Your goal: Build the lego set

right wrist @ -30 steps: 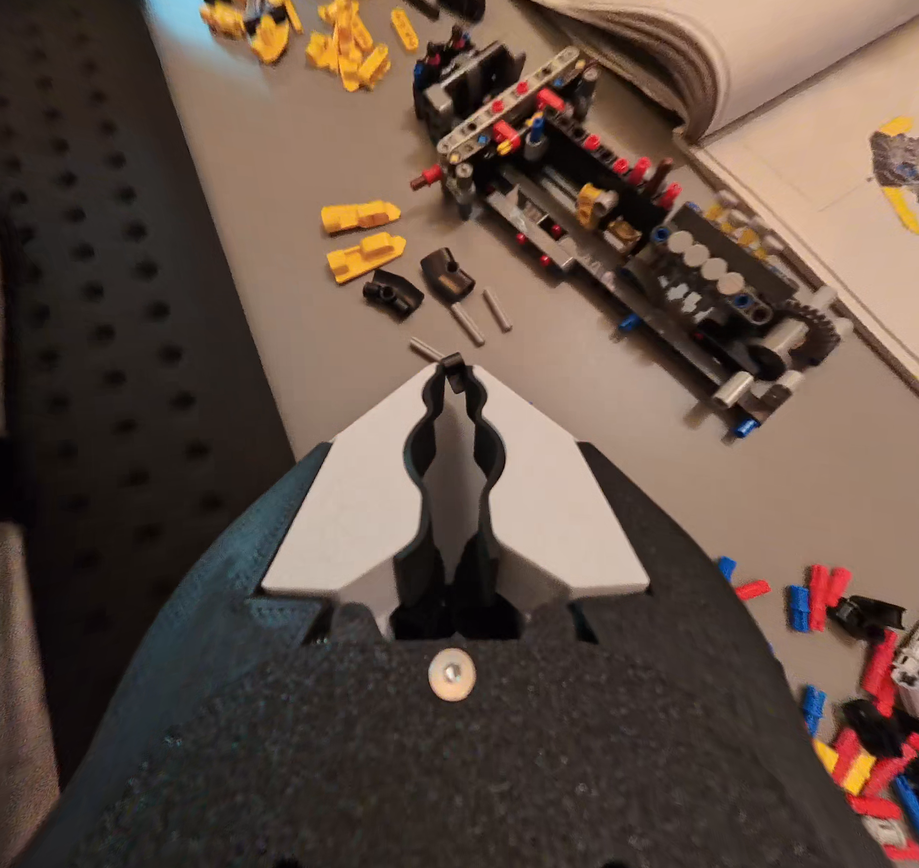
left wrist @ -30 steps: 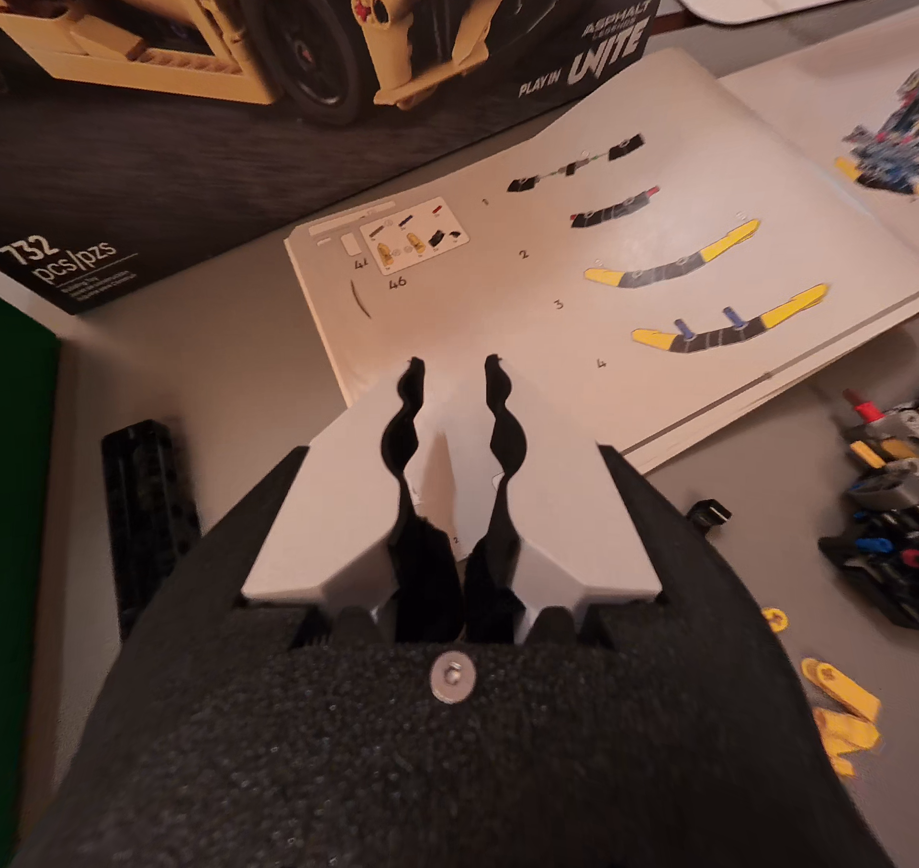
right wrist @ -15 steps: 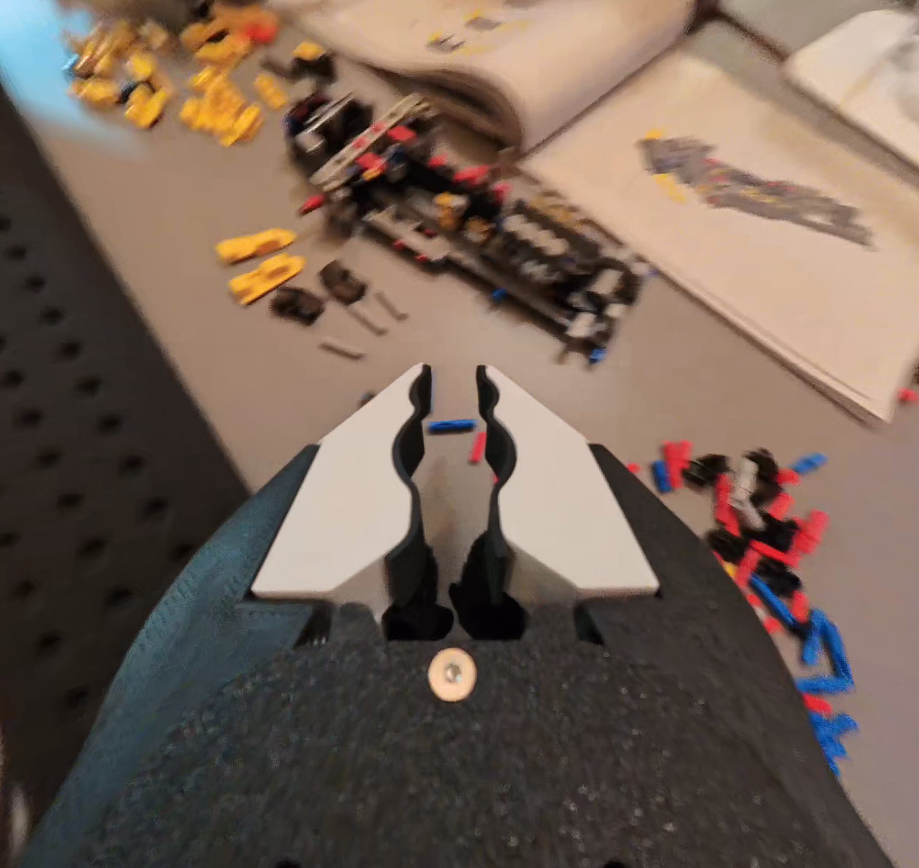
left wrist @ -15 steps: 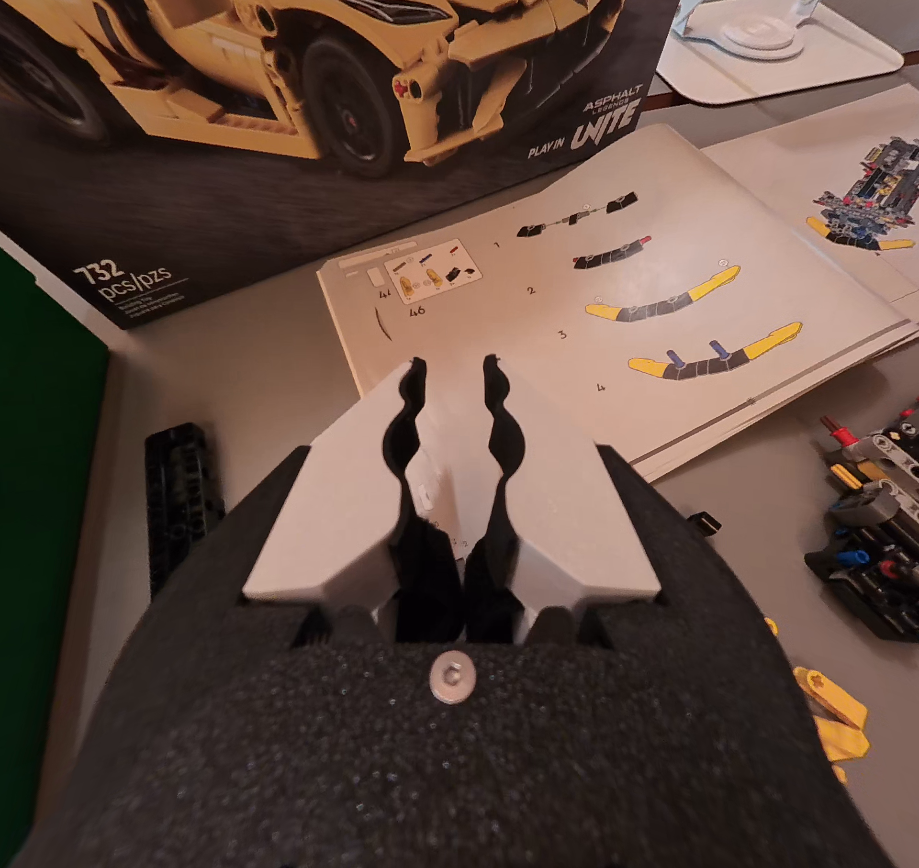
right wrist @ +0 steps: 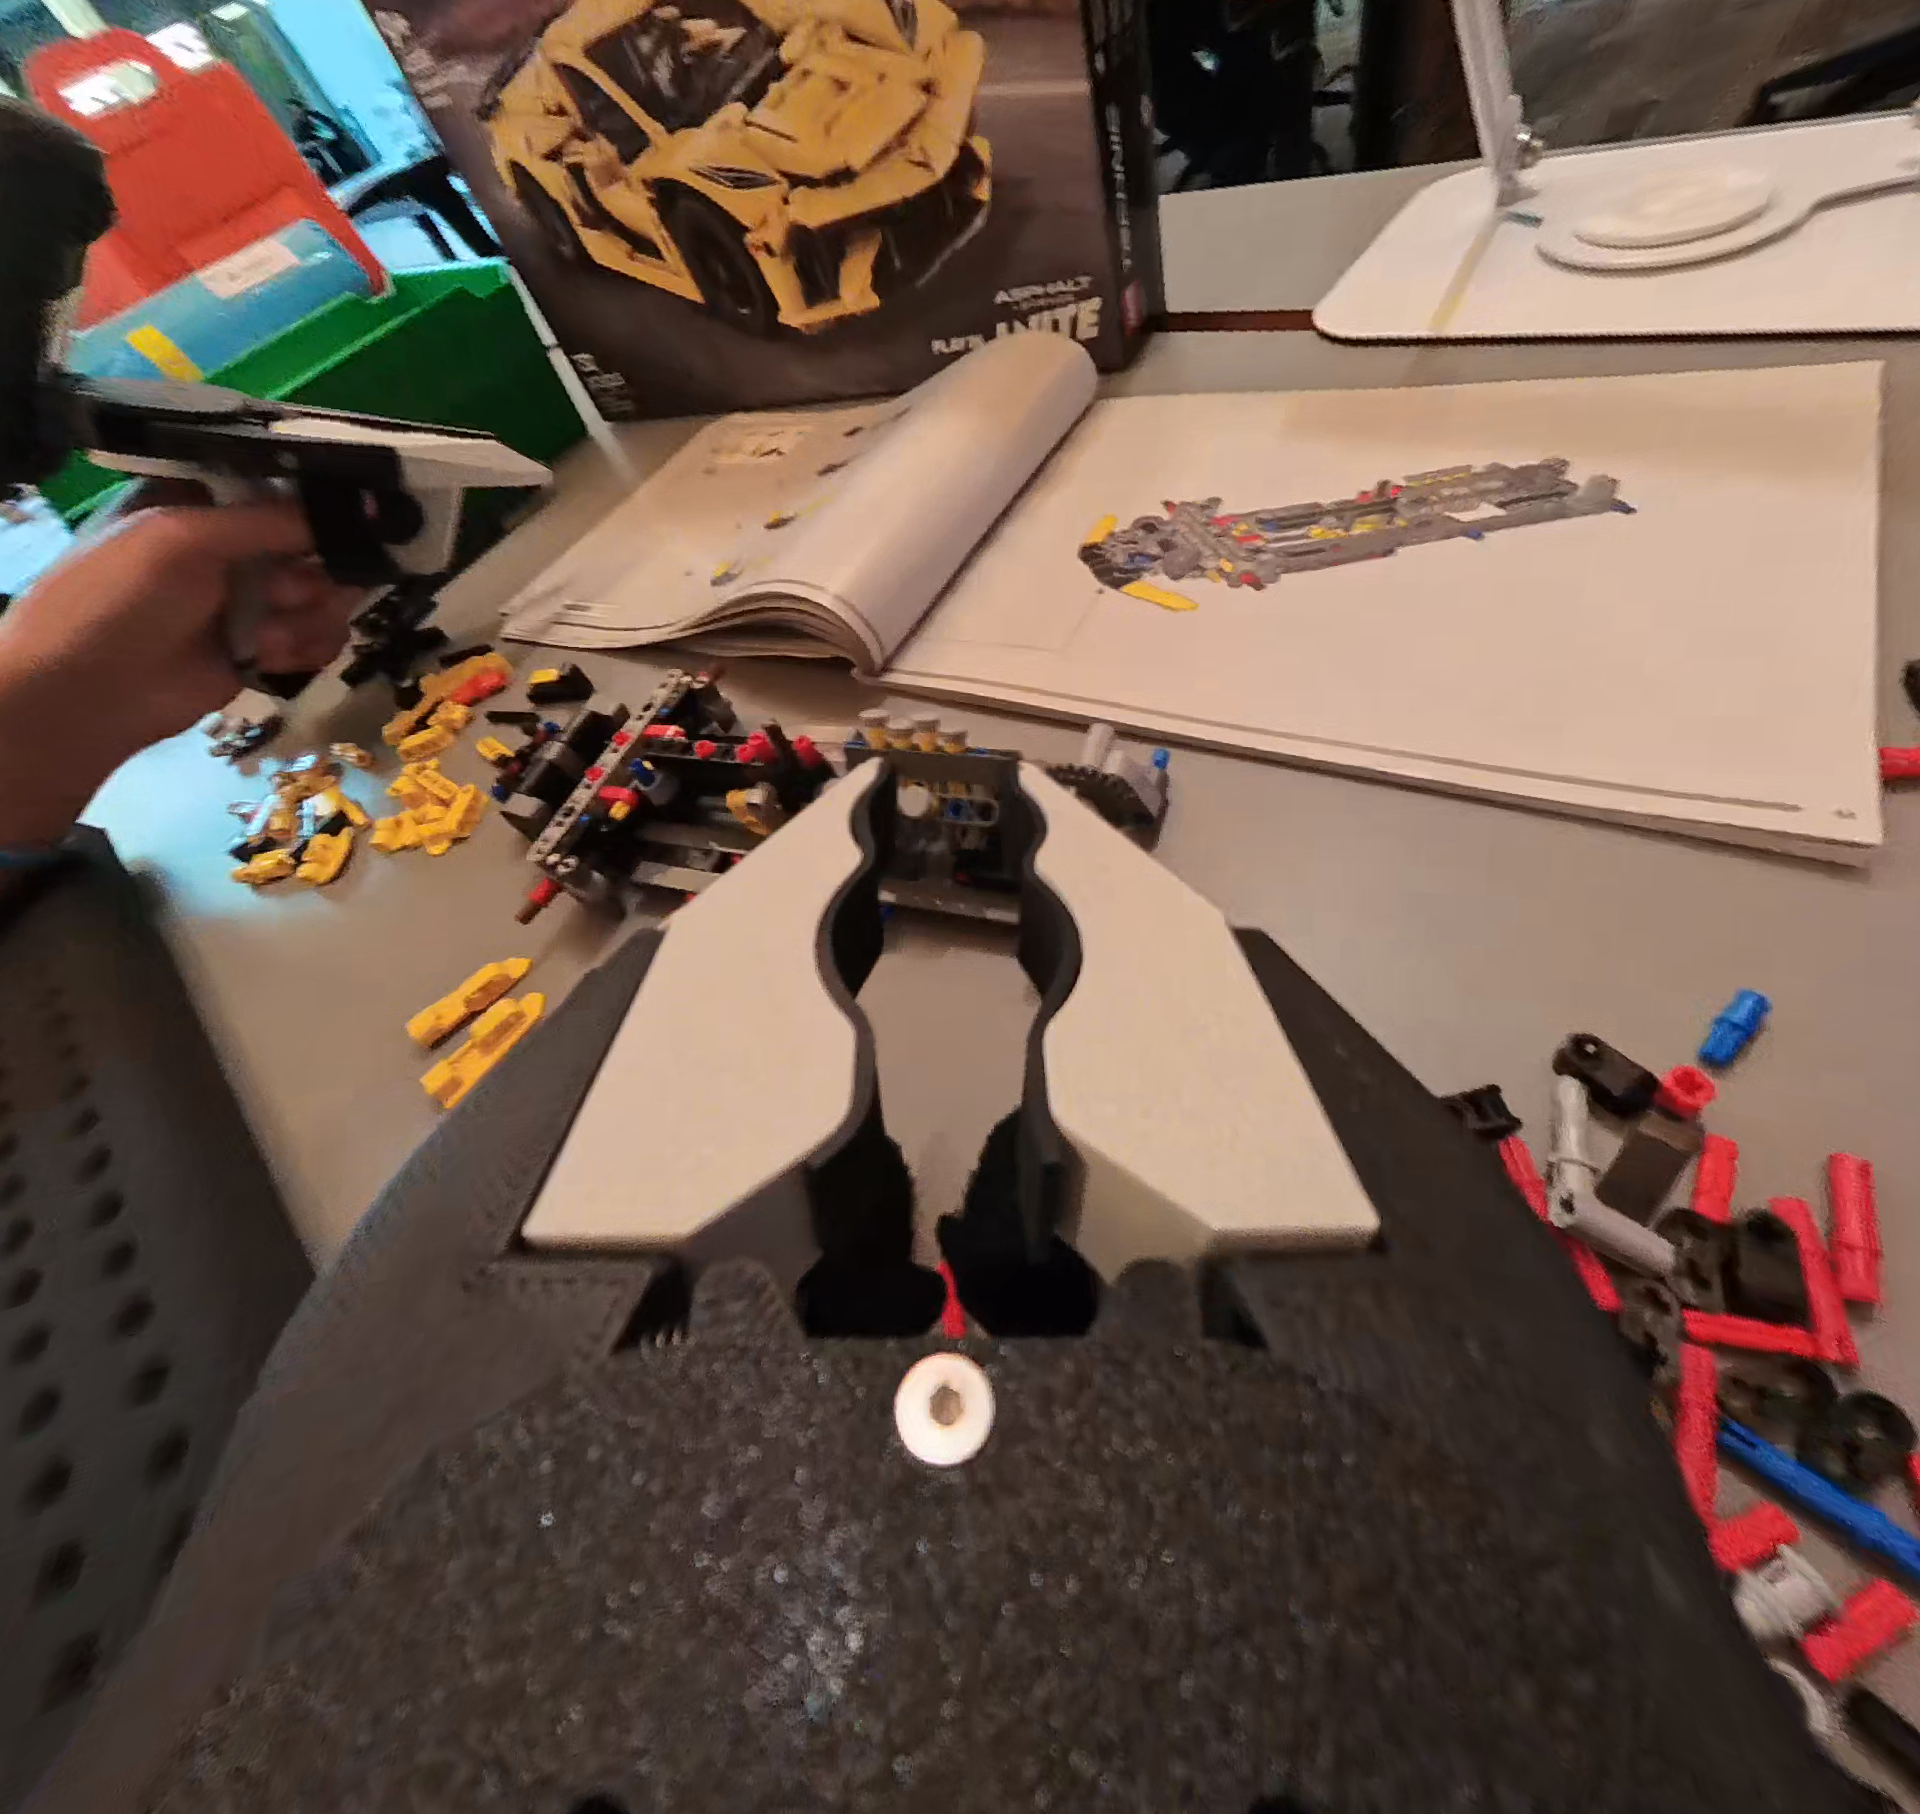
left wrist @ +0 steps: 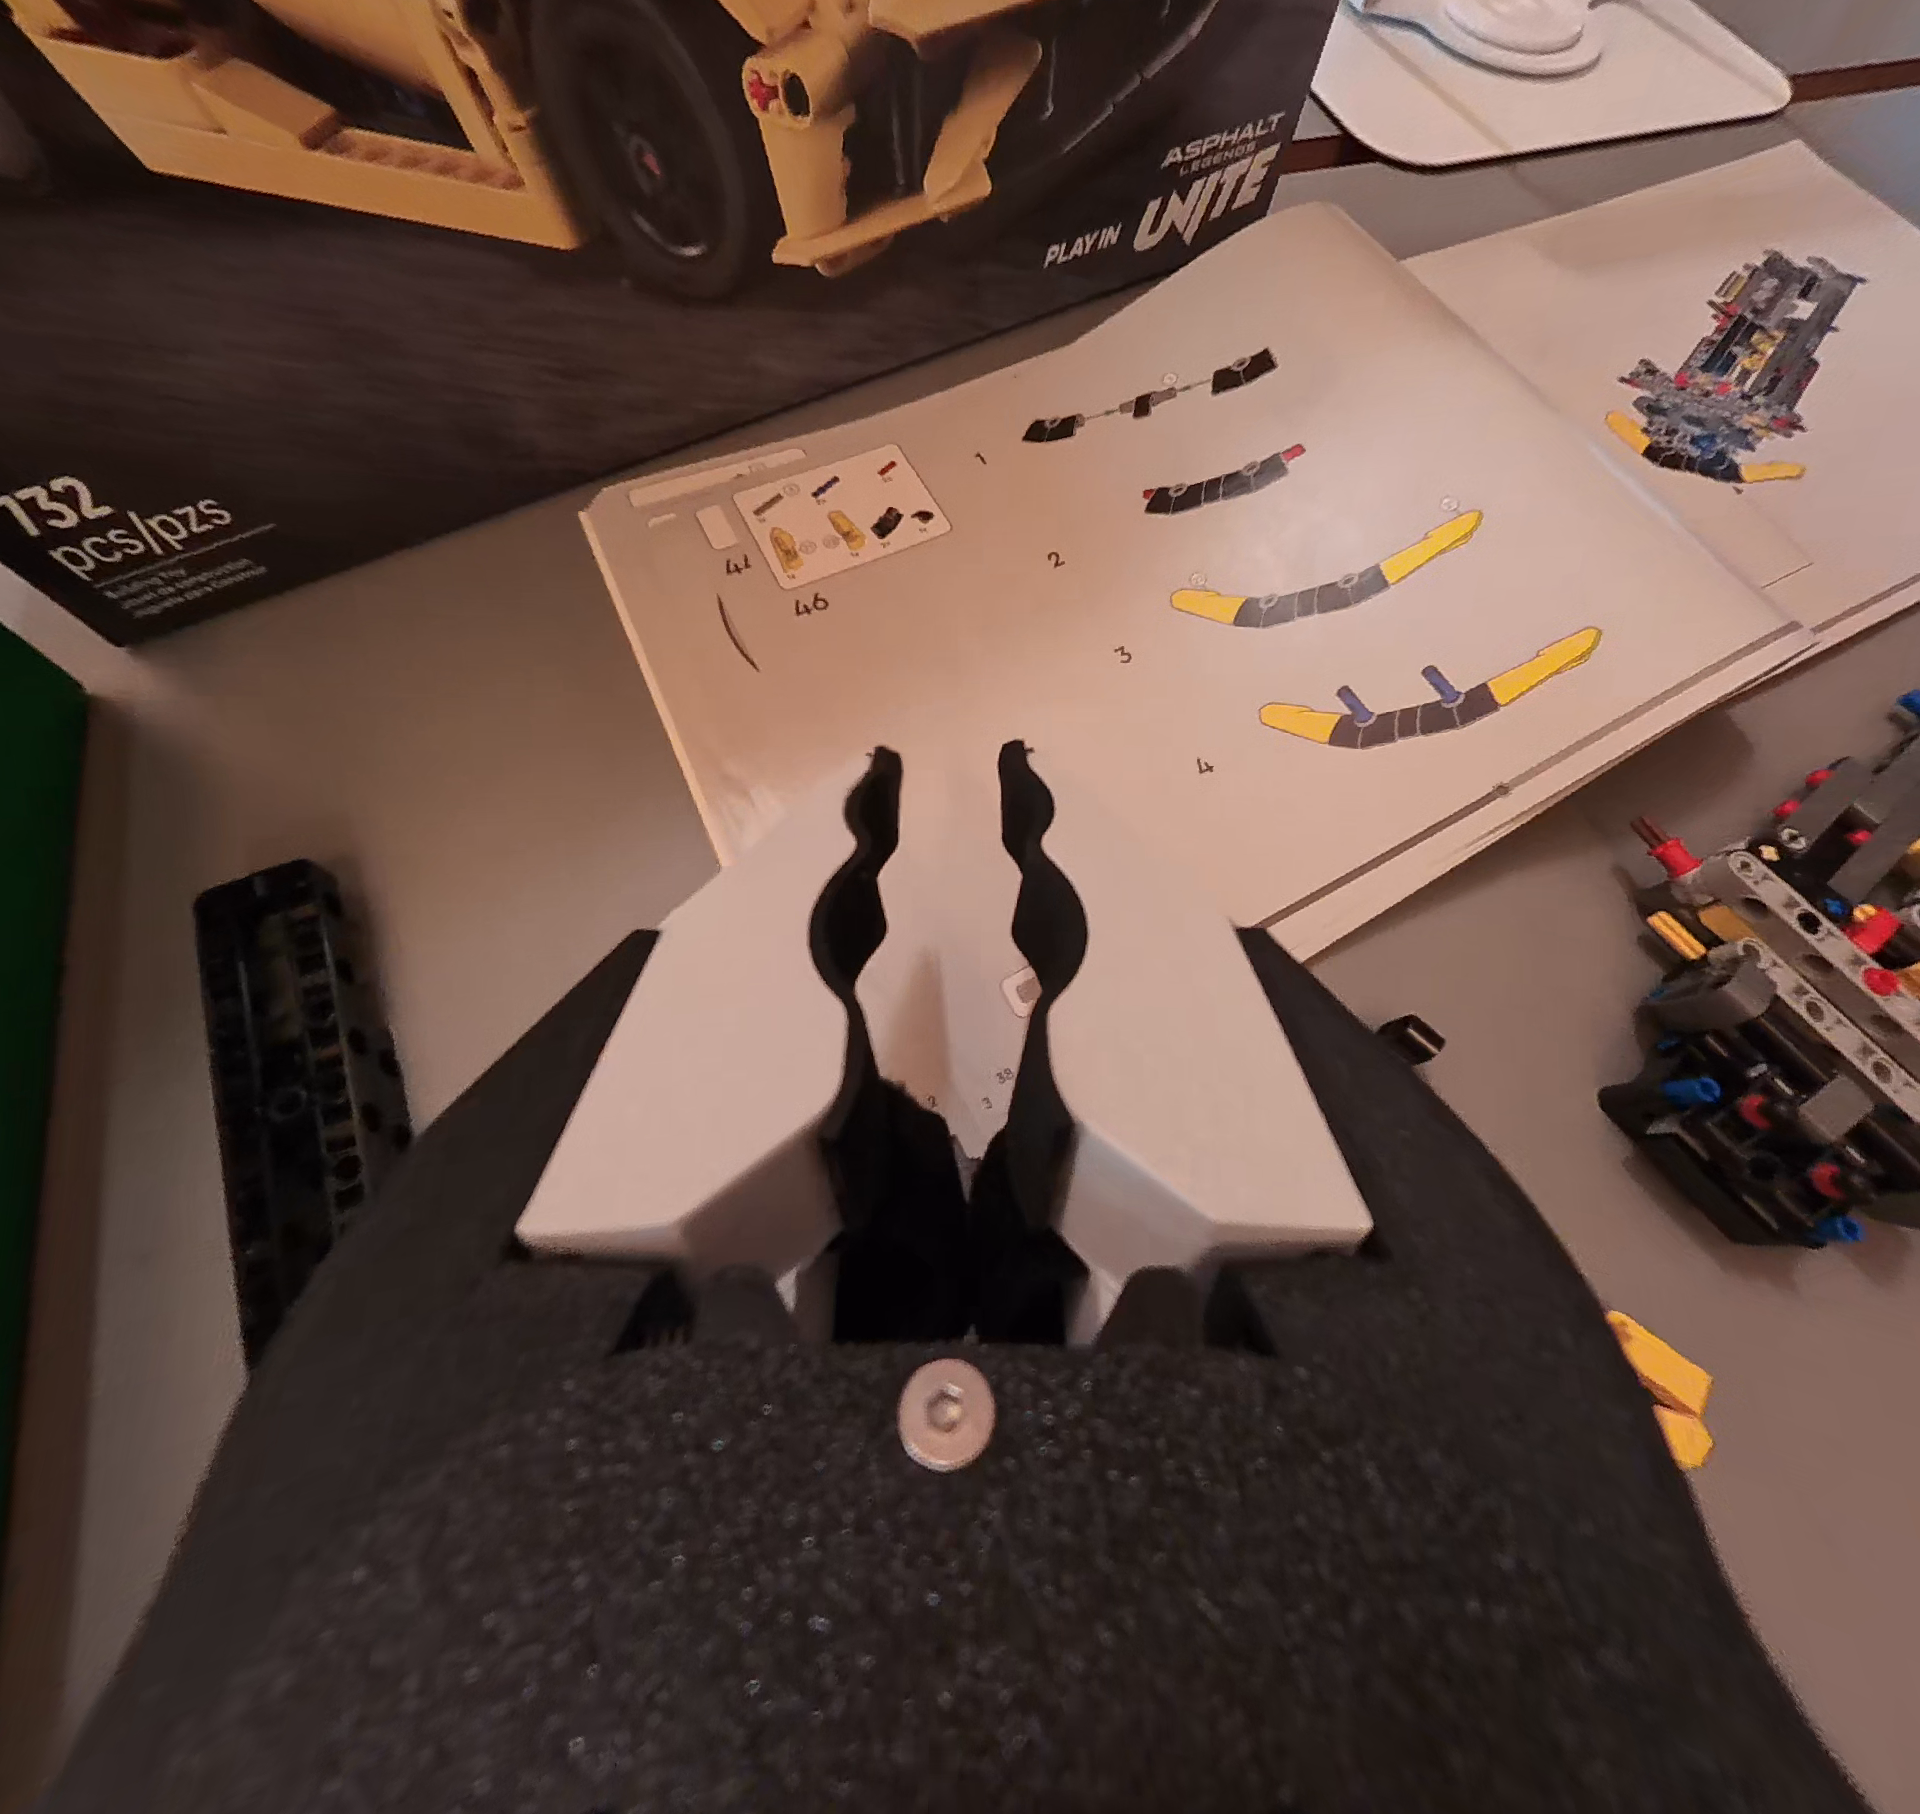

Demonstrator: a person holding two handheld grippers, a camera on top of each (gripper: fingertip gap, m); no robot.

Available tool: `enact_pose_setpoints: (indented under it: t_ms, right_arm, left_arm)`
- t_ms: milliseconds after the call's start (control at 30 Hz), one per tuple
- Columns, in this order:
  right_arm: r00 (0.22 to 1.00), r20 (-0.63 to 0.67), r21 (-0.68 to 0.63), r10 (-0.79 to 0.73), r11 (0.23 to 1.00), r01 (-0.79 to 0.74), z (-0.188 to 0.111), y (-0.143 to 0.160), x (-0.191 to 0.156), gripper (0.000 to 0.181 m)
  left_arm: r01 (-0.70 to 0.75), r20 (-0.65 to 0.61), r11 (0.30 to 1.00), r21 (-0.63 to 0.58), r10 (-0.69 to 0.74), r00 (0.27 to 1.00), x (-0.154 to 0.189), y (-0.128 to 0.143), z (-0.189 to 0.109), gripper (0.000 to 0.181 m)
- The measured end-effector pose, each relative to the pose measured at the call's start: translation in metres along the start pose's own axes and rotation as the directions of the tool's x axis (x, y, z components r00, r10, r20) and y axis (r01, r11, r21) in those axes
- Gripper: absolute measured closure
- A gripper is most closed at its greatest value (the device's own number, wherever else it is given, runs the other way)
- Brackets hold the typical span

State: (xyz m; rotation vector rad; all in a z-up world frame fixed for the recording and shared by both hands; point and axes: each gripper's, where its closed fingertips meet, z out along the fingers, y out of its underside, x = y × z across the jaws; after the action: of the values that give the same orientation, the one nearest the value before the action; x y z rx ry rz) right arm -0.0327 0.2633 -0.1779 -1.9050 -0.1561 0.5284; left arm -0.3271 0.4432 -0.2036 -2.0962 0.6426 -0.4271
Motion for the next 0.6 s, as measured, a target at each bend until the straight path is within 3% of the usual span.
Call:
enact_pose_setpoints:
  t_ms: [333, 600]
  right_arm:
    - [0.999, -0.037, 0.058, 0.024, 0.998, -0.022, -0.011, -0.008, 0.021, 0.166]
    - [0.994, -0.056, -0.001, -0.092, 0.996, 0.092, -0.004, 0.000, 0.016, 0.169]
  left_arm:
    - [-0.050, 0.053, 0.998, -0.031, 0.052, 0.997, -0.010, 0.009, 0.006, 0.160]
    - [-0.110, 0.078, 0.993, -0.050, 0.113, 0.991, -0.011, 0.011, 0.011, 0.160]
